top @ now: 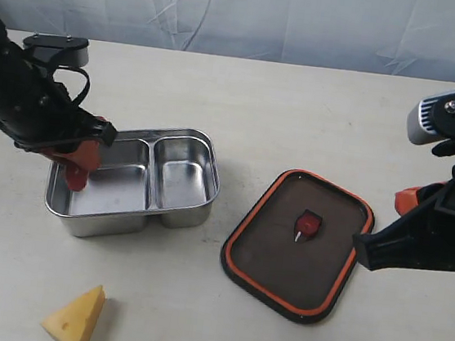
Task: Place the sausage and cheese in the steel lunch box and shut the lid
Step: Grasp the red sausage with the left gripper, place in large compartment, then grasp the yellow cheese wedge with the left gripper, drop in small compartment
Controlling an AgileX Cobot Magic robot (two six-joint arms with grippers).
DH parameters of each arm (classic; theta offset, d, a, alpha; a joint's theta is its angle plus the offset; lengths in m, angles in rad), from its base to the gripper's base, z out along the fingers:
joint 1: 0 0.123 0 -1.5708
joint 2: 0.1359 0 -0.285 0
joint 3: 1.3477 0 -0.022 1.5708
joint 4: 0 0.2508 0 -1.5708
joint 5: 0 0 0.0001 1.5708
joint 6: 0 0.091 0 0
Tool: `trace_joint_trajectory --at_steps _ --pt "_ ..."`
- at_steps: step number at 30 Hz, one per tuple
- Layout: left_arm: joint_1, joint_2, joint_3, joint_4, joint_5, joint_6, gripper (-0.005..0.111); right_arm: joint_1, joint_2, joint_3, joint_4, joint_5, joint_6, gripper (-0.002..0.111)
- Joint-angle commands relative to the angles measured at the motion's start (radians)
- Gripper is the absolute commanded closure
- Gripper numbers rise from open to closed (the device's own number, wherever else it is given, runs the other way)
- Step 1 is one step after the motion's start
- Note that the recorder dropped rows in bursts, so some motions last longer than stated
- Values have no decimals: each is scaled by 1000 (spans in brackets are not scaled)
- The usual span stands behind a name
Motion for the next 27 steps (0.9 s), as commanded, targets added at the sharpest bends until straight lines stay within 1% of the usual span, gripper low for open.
trace_joint_trajectory --at_steps 1,3,5,7,10,12,13,14,15,16,17,18,19,20,22,23,27 --pt "-7 24 -34 -90 -14 98 81 -4 -6 4 -15 -3 1 108" --pt "-7 24 -39 -92 -14 98 68 -4 -6 4 -17 -3 1 108" --pt "-7 24 -39 -81 8 91 59 -4 -6 4 -17 -3 1 108" --pt "-7 24 -39 -62 43 91 58 -4 -6 4 -17 -3 1 108" --pt "-7 18 -39 -42 94 93 59 -4 -6 4 -17 -3 1 108" --pt "-9 -16 -39 -46 171 121 70 -4 -6 4 -15 7 1 108" --pt "-27 -52 -39 -46 213 124 81 -4 -6 4 -15 23 1 108" --pt "-43 -76 -39 -46 225 124 87 -4 -6 4 -15 25 1 108" --pt "-82 -124 -28 -42 236 124 96 -4 -6 4 -15 25 1 108" --pt "-107 -151 -23 -42 241 124 103 -4 -6 4 -15 25 1 108" --pt "-153 -200 -8 -40 246 104 107 -4 -6 4 -15 25 1 108" --pt "-196 -227 10 -27 260 59 107 -4 -6 4 -15 28 1 108" --pt "-219 -240 19 -5 270 5 107 -4 -6 4 -15 32 1 108" --pt "-258 -247 39 64 275 -74 107 -4 -6 4 -15 39 3 108" --pt "-302 -247 80 160 268 -147 107 -4 -6 4 -35 62 46 108" --pt "-310 -247 102 174 247 -162 107 -4 -6 4 -55 77 73 108" --pt "-315 -247 182 138 145 -157 107 -4 -34 4 -223 240 315 108"
